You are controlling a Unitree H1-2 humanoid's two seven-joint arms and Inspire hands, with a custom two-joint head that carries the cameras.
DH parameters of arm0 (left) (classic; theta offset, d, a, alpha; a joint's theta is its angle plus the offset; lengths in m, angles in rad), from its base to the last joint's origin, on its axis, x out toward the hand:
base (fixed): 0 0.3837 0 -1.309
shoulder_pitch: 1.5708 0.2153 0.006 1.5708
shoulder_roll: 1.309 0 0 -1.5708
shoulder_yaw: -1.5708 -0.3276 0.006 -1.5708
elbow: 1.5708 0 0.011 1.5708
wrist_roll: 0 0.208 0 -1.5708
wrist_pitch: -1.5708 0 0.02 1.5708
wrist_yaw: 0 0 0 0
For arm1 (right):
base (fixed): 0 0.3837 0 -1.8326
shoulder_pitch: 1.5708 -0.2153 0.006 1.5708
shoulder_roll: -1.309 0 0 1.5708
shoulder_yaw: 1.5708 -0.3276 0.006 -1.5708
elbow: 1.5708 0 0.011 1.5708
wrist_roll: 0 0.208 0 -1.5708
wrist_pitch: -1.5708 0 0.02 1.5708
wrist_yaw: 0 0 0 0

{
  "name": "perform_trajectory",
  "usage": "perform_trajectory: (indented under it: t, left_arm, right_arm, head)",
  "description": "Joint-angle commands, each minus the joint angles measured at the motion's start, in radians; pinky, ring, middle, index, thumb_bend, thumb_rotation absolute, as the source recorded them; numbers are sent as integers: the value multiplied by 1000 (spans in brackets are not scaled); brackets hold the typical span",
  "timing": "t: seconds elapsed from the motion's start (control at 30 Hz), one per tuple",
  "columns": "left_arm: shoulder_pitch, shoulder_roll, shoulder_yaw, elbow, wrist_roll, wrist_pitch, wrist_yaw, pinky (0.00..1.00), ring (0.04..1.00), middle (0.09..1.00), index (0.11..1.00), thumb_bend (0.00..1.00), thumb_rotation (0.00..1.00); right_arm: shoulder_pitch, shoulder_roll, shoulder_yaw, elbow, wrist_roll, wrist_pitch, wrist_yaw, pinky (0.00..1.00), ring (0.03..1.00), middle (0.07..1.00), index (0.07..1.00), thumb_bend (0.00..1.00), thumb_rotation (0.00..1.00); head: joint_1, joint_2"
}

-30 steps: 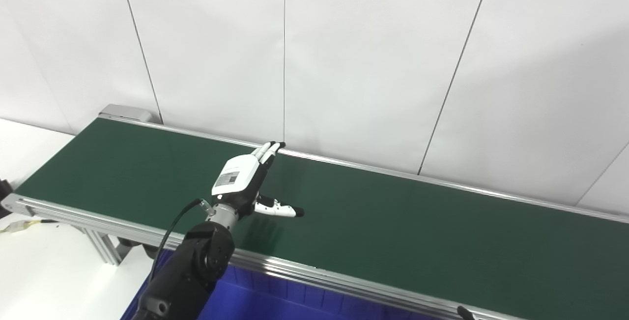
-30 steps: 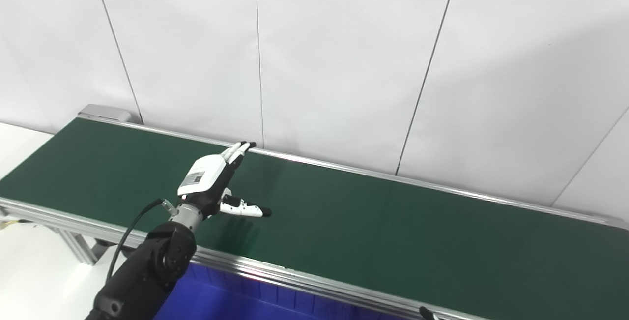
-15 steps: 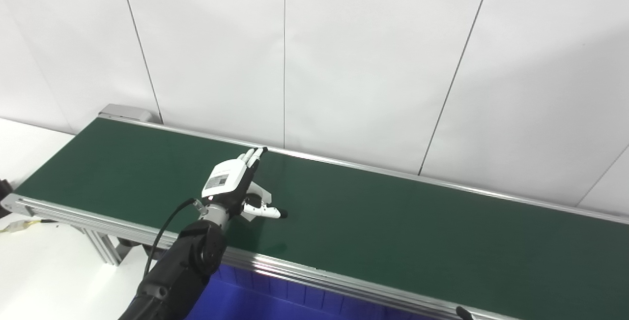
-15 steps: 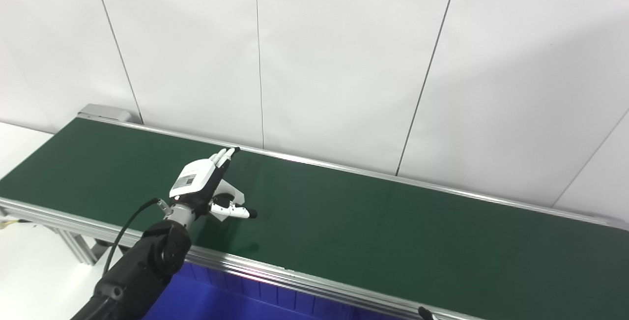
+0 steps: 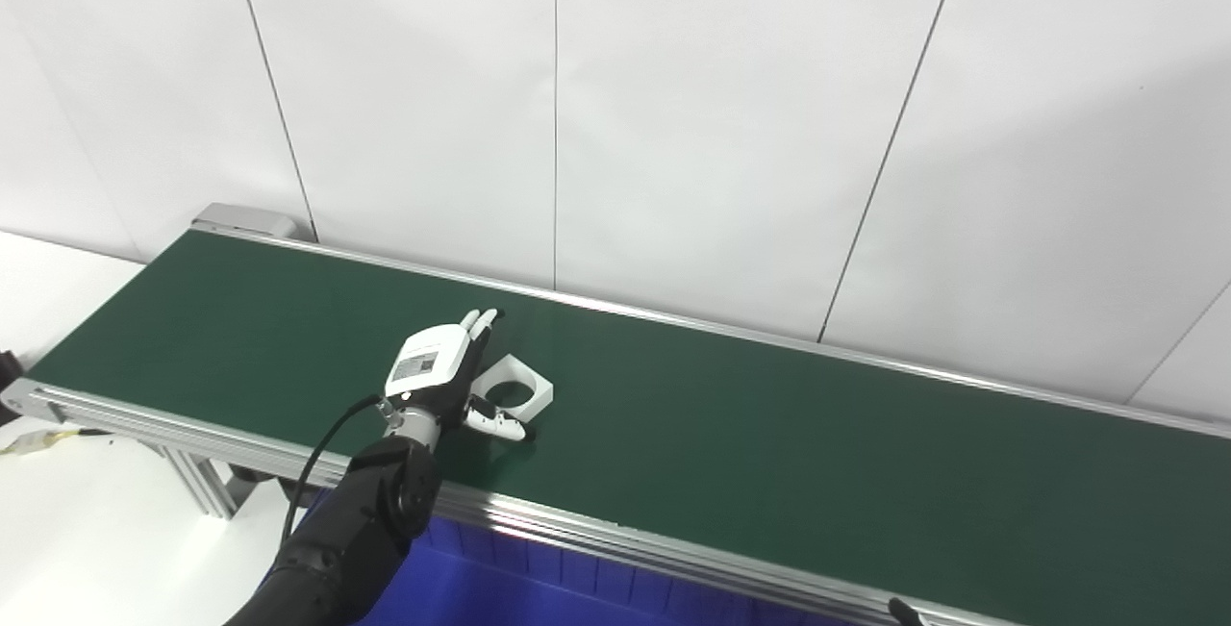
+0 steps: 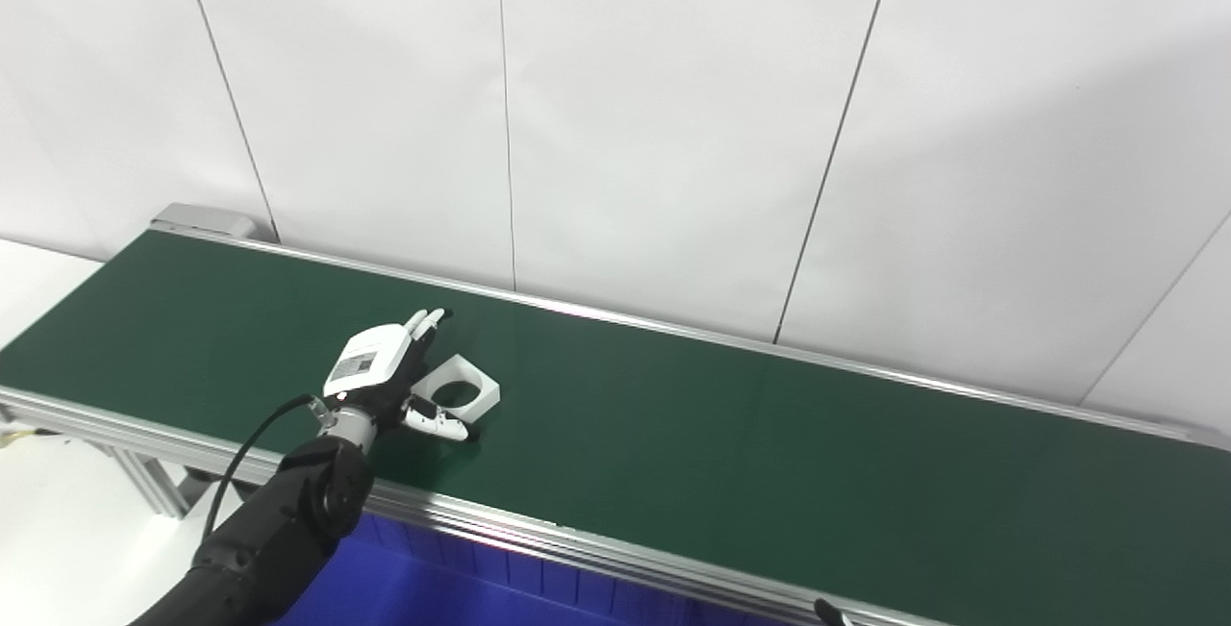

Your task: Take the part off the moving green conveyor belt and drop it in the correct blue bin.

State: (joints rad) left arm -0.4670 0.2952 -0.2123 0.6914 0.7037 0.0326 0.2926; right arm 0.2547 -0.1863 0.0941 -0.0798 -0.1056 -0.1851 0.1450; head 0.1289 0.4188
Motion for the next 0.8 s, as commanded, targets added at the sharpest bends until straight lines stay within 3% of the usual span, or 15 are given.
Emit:
perform_trajectory:
  t: [0.0,0.03,0.07,0.1,0.17,0.33,0.77]
  left_arm:
    - [-48,7,-4,-10,-13,-37,37,573,687,788,788,689,12]
    - [-45,3,-5,-13,-22,-40,31,546,656,763,760,678,6]
    - [-43,0,-6,-15,-30,-42,26,487,545,725,727,562,2]
    - [-41,-6,-6,-15,-38,-39,23,466,508,712,716,523,1]
    - [-39,-15,-7,-9,-51,-43,28,418,474,555,689,510,0]
    - [-46,-35,-12,23,-78,-81,61,398,392,476,567,494,0]
    - [-56,-53,-10,39,-131,-150,78,401,397,494,535,497,0]
  right_arm:
    - [3,1,-1,-38,4,-47,-7,916,963,964,929,986,80]
    - [4,2,-1,-36,6,-52,-6,914,963,964,928,987,81]
    - [4,2,-1,-35,8,-55,-6,913,963,966,929,987,80]
    - [4,3,-1,-34,11,-58,-6,912,963,967,929,988,79]
    - [7,3,-1,-38,11,-54,-6,916,965,970,931,989,78]
    - [14,9,-4,-55,11,-36,-11,913,970,970,932,981,86]
    - [14,13,-8,-57,1,-40,-19,871,938,950,927,972,77]
  head:
    - [0,1]
    - [-1,3]
    - [-1,3]
    - [-1,4]
    - [-1,6]
    - [-2,12]
    - [-5,12]
